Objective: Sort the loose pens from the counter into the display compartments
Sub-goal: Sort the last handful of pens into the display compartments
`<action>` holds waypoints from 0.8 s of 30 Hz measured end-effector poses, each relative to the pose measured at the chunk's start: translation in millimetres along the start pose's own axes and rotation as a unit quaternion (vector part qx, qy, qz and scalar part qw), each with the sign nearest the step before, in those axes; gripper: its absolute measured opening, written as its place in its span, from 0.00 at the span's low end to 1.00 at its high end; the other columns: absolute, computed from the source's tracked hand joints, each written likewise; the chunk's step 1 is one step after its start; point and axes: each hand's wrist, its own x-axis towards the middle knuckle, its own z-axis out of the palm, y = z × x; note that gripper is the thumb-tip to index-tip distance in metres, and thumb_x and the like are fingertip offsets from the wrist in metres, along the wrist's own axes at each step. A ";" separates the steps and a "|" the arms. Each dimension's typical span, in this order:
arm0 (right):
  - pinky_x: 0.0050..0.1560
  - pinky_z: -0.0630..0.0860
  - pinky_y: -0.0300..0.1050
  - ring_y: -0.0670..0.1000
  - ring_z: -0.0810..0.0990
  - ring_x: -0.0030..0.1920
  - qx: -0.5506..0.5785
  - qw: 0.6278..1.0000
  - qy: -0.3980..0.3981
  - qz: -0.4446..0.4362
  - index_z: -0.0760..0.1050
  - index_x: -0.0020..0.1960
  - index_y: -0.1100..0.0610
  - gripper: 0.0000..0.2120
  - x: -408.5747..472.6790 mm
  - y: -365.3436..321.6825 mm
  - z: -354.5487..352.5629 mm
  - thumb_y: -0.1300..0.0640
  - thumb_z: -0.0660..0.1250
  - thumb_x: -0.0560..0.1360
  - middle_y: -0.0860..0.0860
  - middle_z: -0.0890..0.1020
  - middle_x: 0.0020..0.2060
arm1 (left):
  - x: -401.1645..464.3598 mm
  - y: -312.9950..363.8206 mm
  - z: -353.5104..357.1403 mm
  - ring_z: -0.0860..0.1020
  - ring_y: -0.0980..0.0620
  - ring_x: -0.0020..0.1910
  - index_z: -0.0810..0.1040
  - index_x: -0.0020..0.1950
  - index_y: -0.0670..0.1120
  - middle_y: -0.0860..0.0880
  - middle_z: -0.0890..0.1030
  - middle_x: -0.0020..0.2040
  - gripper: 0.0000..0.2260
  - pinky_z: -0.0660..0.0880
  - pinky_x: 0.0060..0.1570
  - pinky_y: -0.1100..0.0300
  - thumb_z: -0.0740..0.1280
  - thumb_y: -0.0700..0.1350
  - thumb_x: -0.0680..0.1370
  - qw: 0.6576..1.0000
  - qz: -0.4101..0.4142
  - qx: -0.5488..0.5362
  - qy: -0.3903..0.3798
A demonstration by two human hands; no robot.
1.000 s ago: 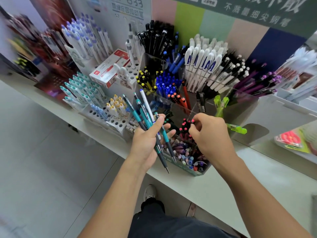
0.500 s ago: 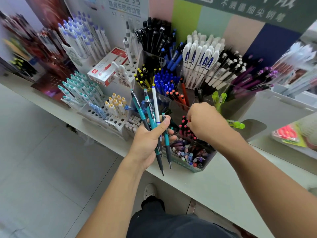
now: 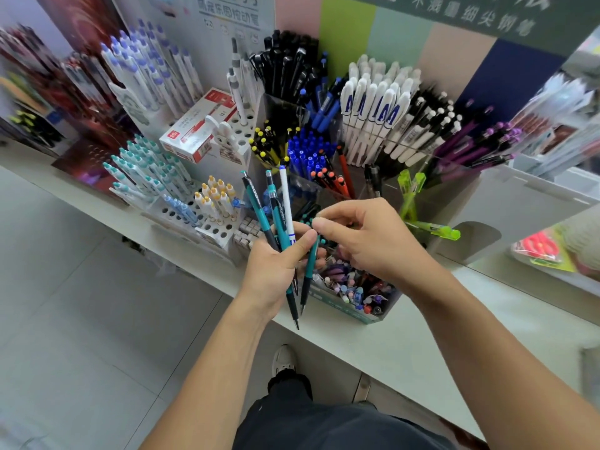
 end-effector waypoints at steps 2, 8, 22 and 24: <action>0.29 0.73 0.40 0.45 0.75 0.28 0.066 0.997 -0.003 0.031 0.84 0.48 0.56 0.03 1.0 3.8 5.1 0.56 0.73 0.77 0.50 0.83 0.32 | -0.6 -1.5 -0.9 0.84 0.46 0.38 0.81 0.51 0.38 0.42 0.84 0.39 0.05 0.82 0.38 0.56 0.72 0.38 0.77 1.000 0.007 0.000 -0.014; 0.28 0.75 0.40 0.50 0.77 0.26 0.085 0.994 0.062 -0.001 0.82 0.45 0.59 0.05 1.6 3.0 -9.8 0.61 0.70 0.79 0.53 0.81 0.30 | -1.1 -7.3 -4.7 0.84 0.46 0.39 0.80 0.50 0.40 0.43 0.83 0.40 0.03 0.81 0.38 0.58 0.69 0.39 0.80 1.000 -0.006 0.005 -0.014; 0.48 0.80 0.53 0.58 0.81 0.46 -0.408 0.910 0.046 -0.060 0.82 0.51 0.55 0.07 40.0 36.0 27.5 0.64 0.68 0.76 0.53 0.83 0.43 | -1.7 -3.2 -26.1 0.63 0.56 0.28 0.71 0.56 0.44 0.51 0.70 0.35 0.05 0.61 0.23 0.66 0.66 0.38 0.82 0.991 -0.093 0.020 -0.094; 0.47 0.79 0.51 0.54 0.82 0.45 -0.305 0.944 0.096 -0.084 0.83 0.50 0.56 0.06 32.1 23.6 22.4 0.57 0.67 0.80 0.51 0.84 0.43 | 0.8 -4.8 -27.7 0.66 0.57 0.28 0.70 0.57 0.48 0.52 0.73 0.37 0.09 0.64 0.26 0.64 0.68 0.40 0.81 0.987 -0.053 0.134 -0.067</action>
